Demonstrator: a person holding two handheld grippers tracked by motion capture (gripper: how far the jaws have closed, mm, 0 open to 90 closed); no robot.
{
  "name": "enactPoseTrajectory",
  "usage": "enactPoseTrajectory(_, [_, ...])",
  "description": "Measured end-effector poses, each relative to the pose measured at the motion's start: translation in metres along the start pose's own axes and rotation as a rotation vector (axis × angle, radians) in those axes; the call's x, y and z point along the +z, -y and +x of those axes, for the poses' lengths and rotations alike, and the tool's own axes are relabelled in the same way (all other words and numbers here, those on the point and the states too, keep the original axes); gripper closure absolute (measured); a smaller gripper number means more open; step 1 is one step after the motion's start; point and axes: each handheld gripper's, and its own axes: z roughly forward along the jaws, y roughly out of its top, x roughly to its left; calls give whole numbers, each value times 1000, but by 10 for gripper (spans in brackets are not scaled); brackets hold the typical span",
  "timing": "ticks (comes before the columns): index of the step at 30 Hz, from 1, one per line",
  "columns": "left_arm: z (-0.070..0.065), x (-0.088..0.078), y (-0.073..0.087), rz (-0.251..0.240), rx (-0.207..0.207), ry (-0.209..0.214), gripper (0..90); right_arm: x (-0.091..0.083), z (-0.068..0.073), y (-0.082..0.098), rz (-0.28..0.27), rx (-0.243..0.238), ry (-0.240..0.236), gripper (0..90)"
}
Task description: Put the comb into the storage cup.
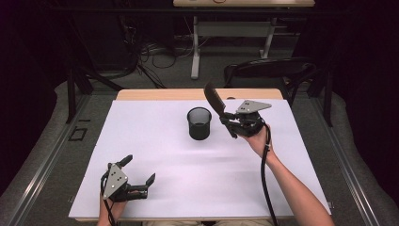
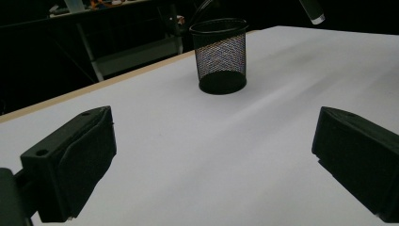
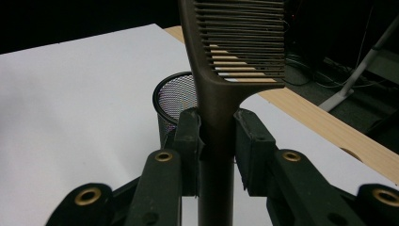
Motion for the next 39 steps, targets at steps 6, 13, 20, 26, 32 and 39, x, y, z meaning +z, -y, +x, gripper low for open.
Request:
enactPoseTrajectory(6, [0, 0, 0, 0, -2, 0, 3, 1, 0, -3, -10, 3, 3, 729])
enactPoseTrajectory(13, [0, 0, 0, 1, 0, -1, 3, 3, -1, -4, -19, 6, 7, 729])
enactPoseTrajectory(20, [0, 0, 0, 1, 0, 0, 3, 4, -2, -5, -29, 14, 7, 729])
enactPoseTrajectory(26, [0, 0, 0, 0, 0, -1, 3, 5, -2, -7, -36, 18, 7, 729])
enactPoseTrajectory(32, [0, 0, 0, 1, 0, -1, 3, 7, -2, -9, -42, 16, 10, 729])
enactPoseTrajectory(39, [0, 0, 0, 1, -1, 0, 4, 8, -4, -11, -52, 26, 13, 729])
